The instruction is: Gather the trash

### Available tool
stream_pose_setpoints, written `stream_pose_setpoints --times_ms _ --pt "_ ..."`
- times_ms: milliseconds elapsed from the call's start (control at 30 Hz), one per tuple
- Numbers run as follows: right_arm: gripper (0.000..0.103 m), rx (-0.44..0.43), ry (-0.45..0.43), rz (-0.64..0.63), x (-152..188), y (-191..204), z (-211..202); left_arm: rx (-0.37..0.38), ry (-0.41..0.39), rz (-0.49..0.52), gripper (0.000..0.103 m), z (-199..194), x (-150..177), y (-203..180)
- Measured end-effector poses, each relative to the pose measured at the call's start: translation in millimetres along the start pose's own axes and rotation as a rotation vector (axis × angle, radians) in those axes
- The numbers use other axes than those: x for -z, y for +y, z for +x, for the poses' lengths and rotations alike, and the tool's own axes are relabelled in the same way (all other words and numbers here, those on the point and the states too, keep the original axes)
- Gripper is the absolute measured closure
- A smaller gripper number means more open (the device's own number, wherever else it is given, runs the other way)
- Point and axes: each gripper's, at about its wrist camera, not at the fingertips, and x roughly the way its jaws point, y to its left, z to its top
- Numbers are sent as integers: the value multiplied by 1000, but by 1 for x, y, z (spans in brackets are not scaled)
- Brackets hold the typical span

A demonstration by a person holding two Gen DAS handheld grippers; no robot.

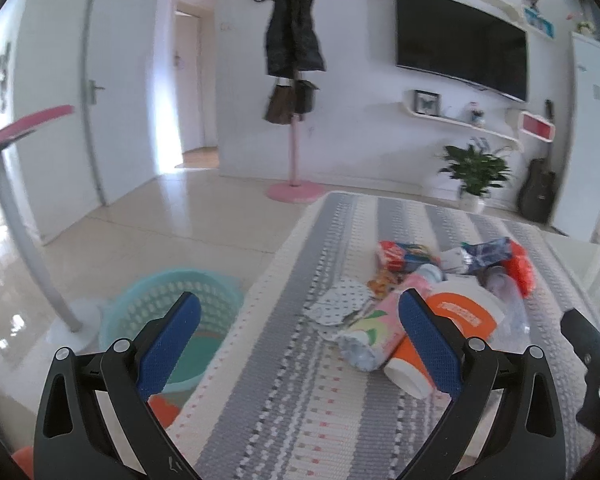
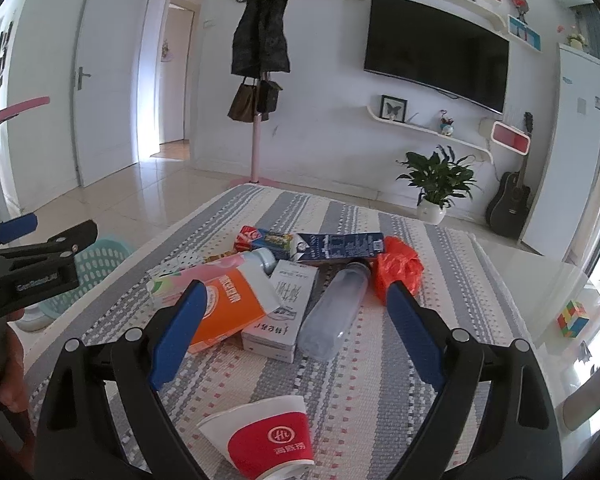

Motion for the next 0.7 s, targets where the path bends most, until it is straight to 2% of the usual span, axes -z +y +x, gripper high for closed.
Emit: stream_pose_setpoints --times_ms 133,300,400,467,500,567,700 --pt "29 22 4 43 -2 -13 2 137 30 8 8 3 -10 5" --pt "42 23 47 129 1 -34 11 253 100 38 9 23 -21 4" --pt "42 31 75 181 3 -42 11 392 205 85 14 57 -25 -5" --pt "42 26 102 235 3 -48 8 475 273 140 24 83 -25 -15" --pt "42 38 109 239 2 -47 7 504 305 156 25 96 -25 -19" --pt "42 30 126 264 3 -46 8 545 373 161 34 127 -25 -25" --pt "42 -31 178 324 4 -30 24 636 493 185 41 173 -17 -32"
